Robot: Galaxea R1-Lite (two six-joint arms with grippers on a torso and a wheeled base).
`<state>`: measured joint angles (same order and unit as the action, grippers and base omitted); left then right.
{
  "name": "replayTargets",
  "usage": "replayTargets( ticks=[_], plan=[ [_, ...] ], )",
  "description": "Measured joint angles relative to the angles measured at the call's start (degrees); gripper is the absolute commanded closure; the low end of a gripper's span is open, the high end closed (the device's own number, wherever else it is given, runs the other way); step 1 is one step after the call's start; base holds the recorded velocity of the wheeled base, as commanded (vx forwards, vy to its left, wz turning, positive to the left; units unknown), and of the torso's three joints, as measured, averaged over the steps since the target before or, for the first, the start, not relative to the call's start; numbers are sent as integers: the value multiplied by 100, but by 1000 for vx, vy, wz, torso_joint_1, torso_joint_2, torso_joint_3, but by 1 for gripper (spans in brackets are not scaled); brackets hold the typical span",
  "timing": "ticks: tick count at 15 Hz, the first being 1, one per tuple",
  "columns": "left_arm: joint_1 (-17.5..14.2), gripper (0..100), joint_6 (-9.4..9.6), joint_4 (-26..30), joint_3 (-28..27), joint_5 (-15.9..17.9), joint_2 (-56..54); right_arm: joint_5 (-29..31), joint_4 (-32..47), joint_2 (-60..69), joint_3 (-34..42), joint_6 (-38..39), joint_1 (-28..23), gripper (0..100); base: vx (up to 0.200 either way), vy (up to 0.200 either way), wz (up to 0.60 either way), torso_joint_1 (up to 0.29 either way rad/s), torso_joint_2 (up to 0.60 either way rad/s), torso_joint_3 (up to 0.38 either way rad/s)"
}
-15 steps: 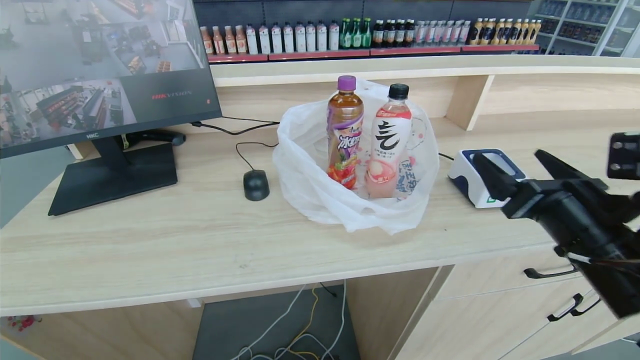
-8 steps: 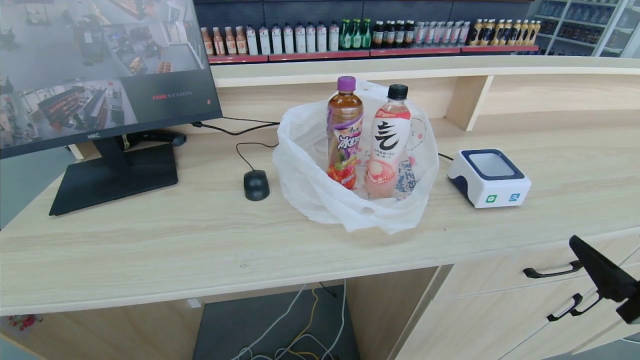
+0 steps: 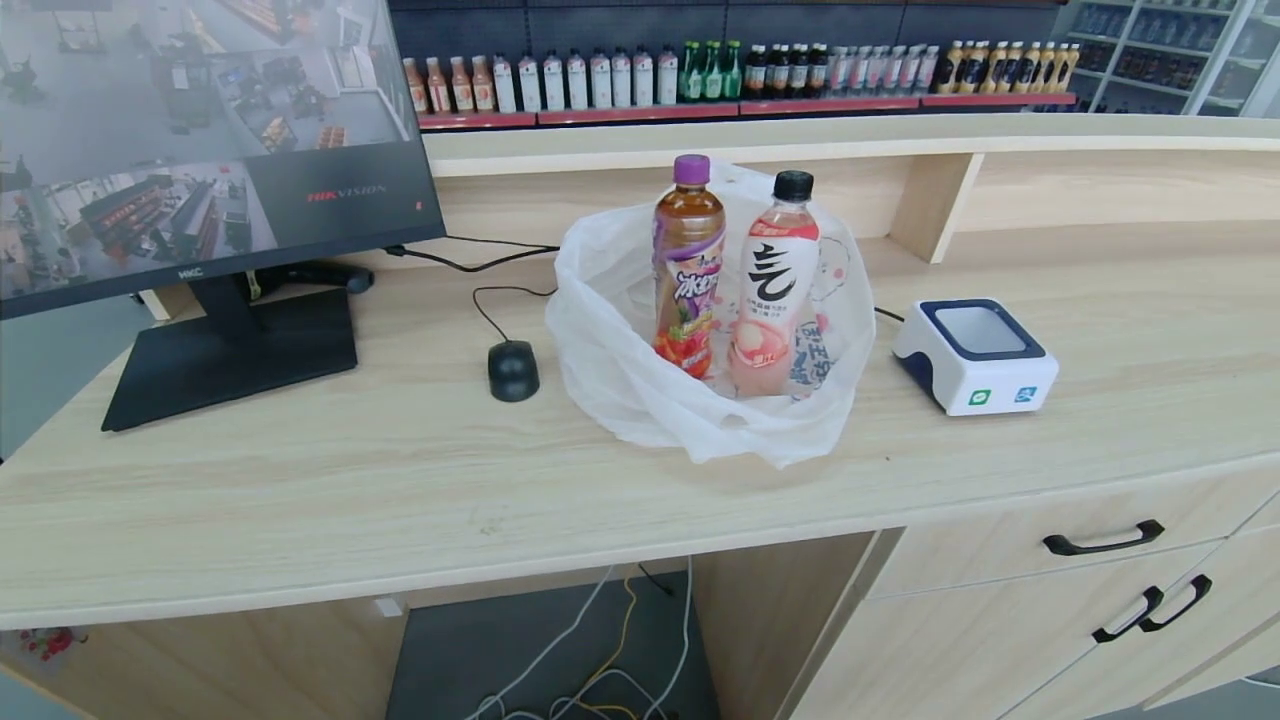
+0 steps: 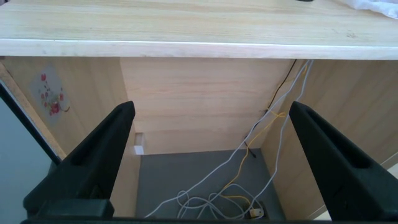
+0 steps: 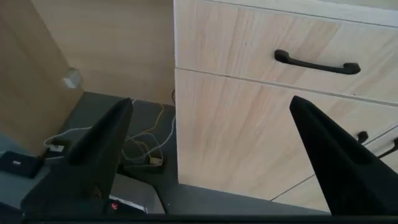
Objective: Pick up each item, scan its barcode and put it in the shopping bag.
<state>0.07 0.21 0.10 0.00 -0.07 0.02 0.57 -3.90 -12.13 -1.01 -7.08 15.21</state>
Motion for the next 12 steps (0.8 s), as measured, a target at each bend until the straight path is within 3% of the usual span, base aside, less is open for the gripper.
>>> replayTargets(
  ticks=[2, 10, 12],
  plan=[
    [0, 0, -2, 0, 0, 0, 0, -115, 369, 364, -22, 46, -26, 0, 0, 0, 0, 0, 0, 0],
    [4, 0, -7, 0, 0, 0, 0, -157, 361, 686, 91, 284, -1673, 0, 0, 0, 0, 0, 0, 0],
    [0, 0, -11, 0, 0, 0, 0, -172, 366, 852, 91, 408, -1540, 0, 0, 0, 0, 0, 0, 0]
  ],
)
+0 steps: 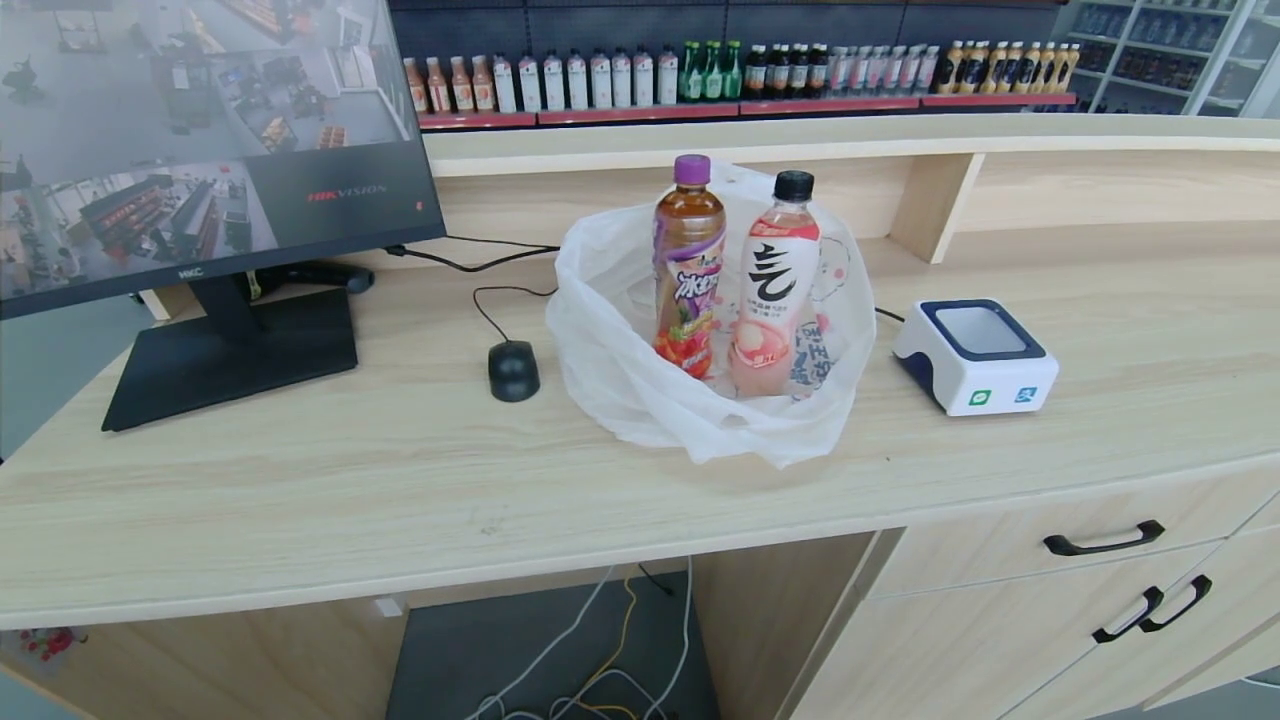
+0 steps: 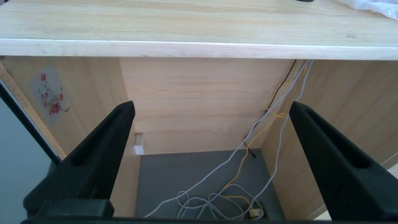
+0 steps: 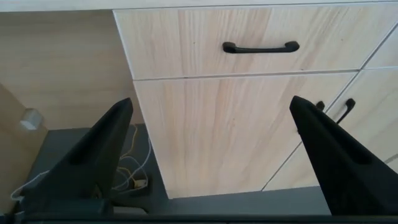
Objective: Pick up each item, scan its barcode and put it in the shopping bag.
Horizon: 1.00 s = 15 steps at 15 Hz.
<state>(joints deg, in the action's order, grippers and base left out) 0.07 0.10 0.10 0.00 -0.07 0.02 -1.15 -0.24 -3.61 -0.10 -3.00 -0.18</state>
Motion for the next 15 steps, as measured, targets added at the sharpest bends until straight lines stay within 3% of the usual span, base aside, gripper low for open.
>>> replayTargets(
  ticks=[8, 11, 15],
  plan=[
    [4, 0, -5, 0, 0, 0, 0, -7, 9, 345, 0, 84, 51, 0, 0, 0, 0, 0, 0, 0],
    [0, 0, -21, -2, 0, 0, 0, -5, 9, 371, 0, 90, 43, 0, -200, 0, 0, 2, 1, 2],
    [4, 0, 17, 1, 0, 0, 0, -5, 9, 372, 0, 104, 43, 0, 0, 0, 0, 0, 0, 0]
  ],
)
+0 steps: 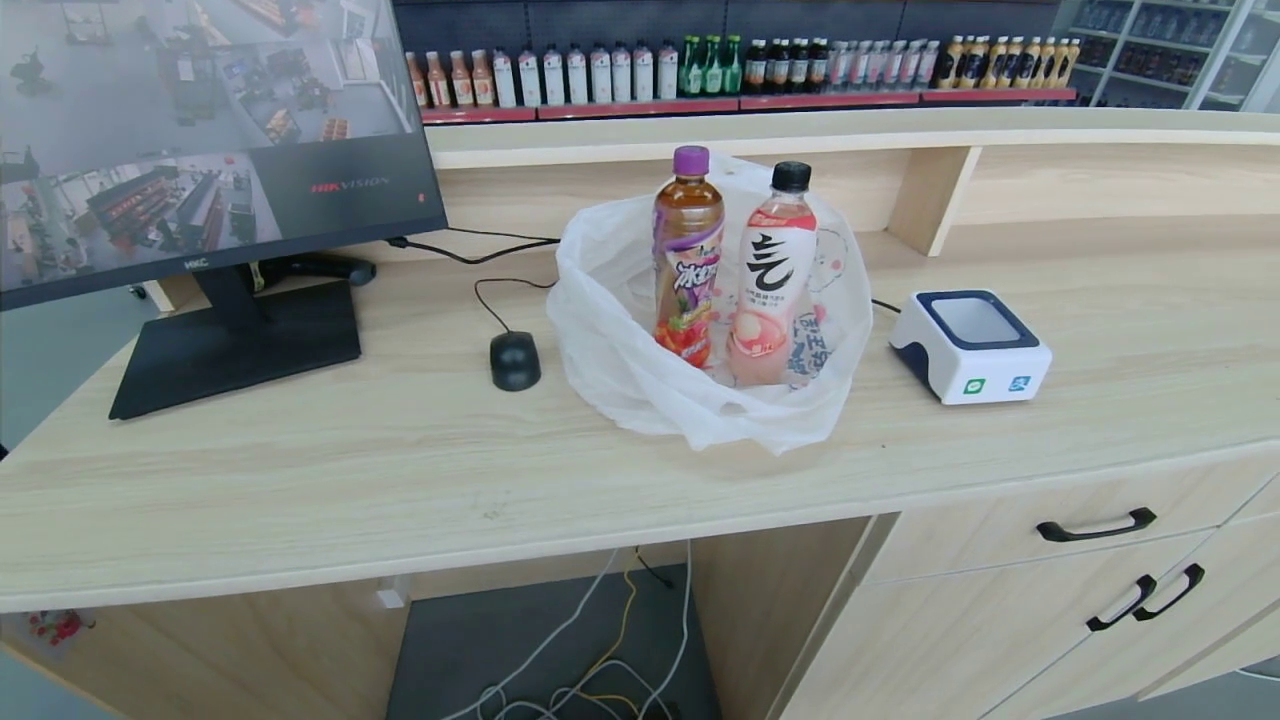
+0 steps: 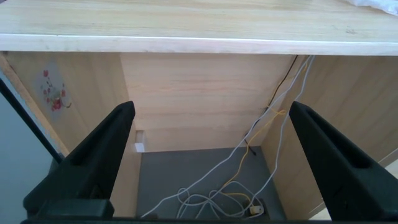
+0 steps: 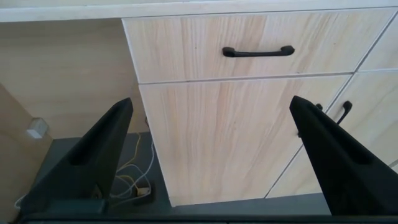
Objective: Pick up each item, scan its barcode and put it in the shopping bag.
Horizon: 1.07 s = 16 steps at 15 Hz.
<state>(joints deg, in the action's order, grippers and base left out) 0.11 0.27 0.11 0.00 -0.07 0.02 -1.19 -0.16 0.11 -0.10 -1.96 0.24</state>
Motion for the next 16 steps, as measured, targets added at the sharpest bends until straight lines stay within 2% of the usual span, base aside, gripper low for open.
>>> replayTargets(
  ticks=[2, 13, 16],
  plan=[
    [0, 0, -16, -6, 0, 2, 0, -2, 0, 2, 0, -2, 0, 0, 0, 0, 0, 0, 0, 0],
    [-11, 0, -69, 0, 0, 0, 0, -2, 0, 0, 0, 0, 0, 0, 0, -200, 0, 7, 5, 1],
    [-11, 0, -76, -1, 0, 0, 0, 0, 2, -1, 0, -2, 0, 0, 0, -200, 600, 1, 1, 4]
  ],
)
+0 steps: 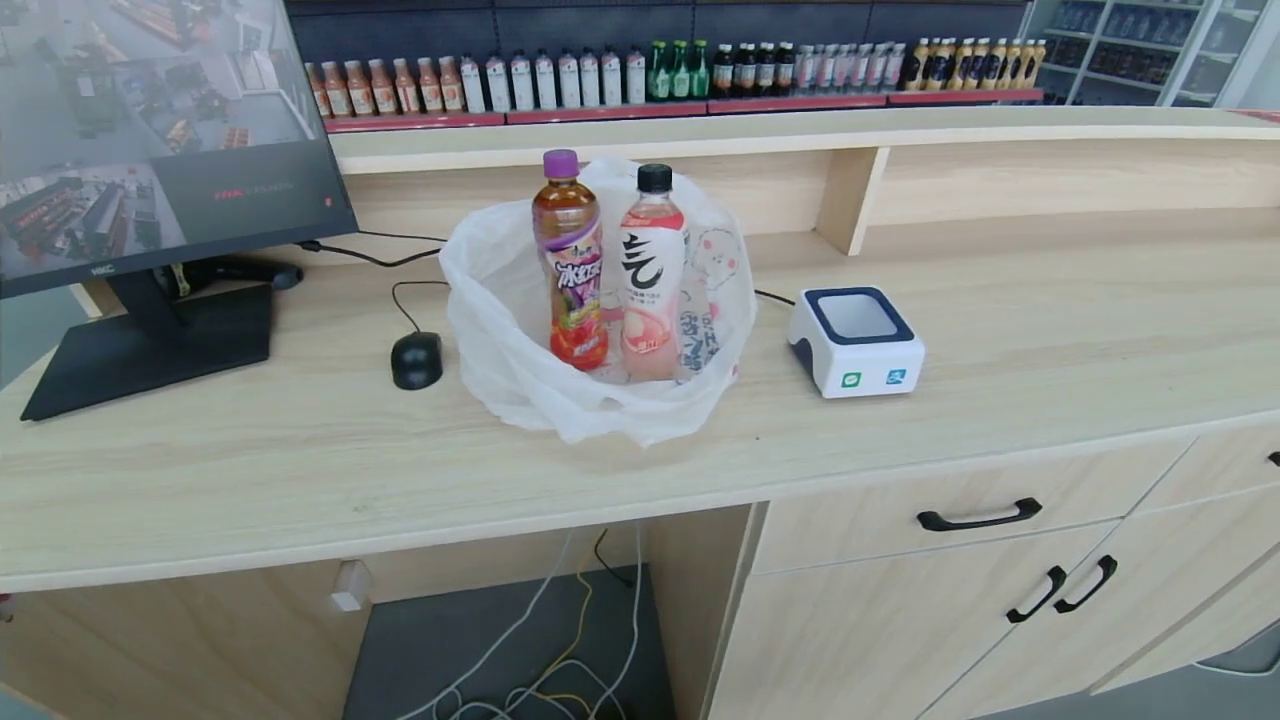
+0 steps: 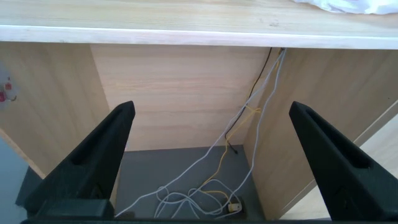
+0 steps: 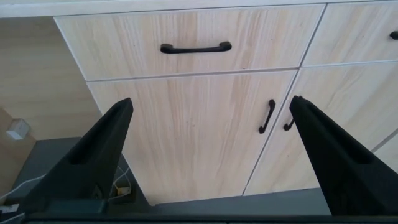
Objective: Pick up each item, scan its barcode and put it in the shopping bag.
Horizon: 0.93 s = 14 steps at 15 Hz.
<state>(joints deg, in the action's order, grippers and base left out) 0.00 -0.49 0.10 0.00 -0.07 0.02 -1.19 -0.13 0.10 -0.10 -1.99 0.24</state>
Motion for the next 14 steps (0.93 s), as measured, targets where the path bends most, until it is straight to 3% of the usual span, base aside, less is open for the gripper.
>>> replayTargets(
  ticks=[14],
  plan=[
    [0, 0, -2, -2, 0, 0, 0, 0, -2, 0, 5, 54, 0, 0, 0, -200, 0, 3, 3, 2]
  ],
)
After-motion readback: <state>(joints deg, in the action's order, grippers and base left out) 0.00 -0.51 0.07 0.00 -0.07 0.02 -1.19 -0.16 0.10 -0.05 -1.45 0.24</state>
